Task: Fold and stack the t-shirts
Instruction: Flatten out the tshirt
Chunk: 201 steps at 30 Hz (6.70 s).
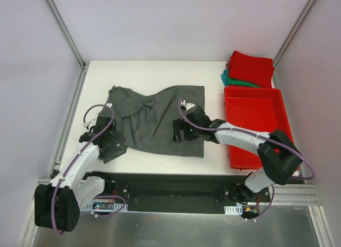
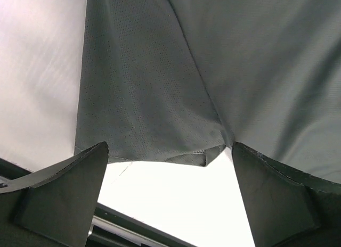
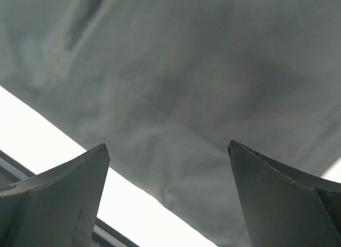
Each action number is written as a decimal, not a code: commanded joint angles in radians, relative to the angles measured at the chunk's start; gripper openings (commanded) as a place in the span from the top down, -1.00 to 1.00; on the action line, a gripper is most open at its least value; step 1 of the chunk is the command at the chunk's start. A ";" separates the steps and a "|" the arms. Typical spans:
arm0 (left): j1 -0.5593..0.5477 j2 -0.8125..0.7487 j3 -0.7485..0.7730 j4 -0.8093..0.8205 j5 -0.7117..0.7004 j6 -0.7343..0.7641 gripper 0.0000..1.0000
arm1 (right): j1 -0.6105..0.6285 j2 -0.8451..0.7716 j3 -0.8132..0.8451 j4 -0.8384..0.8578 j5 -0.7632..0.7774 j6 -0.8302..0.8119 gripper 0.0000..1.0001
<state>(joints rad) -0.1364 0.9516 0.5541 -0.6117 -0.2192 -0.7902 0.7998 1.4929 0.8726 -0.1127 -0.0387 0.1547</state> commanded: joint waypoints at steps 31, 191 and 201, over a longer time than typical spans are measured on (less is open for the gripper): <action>0.066 0.285 0.131 0.214 0.041 0.051 -0.98 | -0.337 0.336 0.330 -0.157 0.241 0.057 -0.92; 0.093 0.063 1.338 0.012 0.055 0.199 1.00 | -0.080 -0.383 0.999 -0.819 0.523 -0.293 0.99; 0.093 0.550 1.058 0.368 0.129 0.454 1.00 | -0.416 -0.003 0.582 -0.319 0.050 -0.285 0.99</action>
<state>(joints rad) -0.0566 1.3575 1.6615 -0.4084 -0.1223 -0.4713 0.4278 1.3514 1.5234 -0.6689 0.1772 -0.0967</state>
